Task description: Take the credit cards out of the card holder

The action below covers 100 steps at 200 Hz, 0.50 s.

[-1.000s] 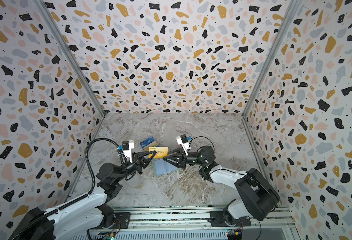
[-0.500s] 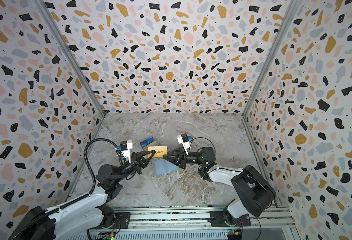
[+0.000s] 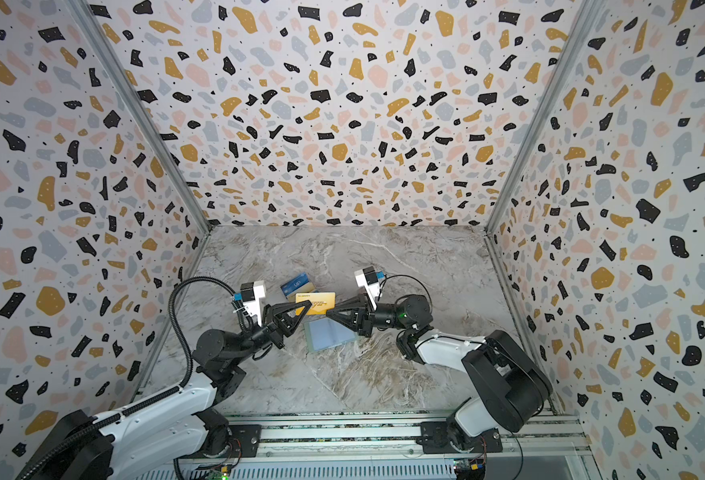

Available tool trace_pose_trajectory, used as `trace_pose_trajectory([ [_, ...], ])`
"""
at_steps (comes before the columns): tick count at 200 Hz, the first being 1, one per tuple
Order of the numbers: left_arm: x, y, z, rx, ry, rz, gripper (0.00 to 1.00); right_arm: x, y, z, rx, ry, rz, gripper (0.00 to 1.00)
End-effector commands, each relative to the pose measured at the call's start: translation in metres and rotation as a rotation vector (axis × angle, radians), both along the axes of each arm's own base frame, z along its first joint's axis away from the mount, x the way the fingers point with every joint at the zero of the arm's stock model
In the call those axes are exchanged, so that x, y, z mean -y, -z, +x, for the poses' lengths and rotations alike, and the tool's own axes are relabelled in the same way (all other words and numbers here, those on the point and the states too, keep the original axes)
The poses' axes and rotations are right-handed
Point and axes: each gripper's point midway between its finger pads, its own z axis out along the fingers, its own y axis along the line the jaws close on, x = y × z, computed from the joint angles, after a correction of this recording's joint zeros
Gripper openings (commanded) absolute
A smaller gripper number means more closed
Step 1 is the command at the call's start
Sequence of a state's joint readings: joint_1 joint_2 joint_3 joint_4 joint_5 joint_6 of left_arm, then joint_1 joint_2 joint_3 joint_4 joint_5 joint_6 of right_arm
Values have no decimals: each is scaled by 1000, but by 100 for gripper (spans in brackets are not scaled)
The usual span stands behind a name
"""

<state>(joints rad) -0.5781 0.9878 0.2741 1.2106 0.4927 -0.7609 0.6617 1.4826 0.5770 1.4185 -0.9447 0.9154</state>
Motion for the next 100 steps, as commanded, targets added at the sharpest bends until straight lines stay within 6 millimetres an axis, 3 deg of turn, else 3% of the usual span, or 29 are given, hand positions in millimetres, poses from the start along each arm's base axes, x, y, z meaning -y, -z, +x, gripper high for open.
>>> trace_pose_trajectory([
  [1, -1, -9, -9, 54, 19, -22, 0, 0, -22, -1, 55, 0, 53, 14],
  [69, -1, -8, -9, 54, 23, -16, 0, -3, -18, 3, 41, 10, 36, 6],
  [100, 0, -3, -6, 45, 5, 21, 19, -1, -17, 3, 39, 15, 31, 0],
])
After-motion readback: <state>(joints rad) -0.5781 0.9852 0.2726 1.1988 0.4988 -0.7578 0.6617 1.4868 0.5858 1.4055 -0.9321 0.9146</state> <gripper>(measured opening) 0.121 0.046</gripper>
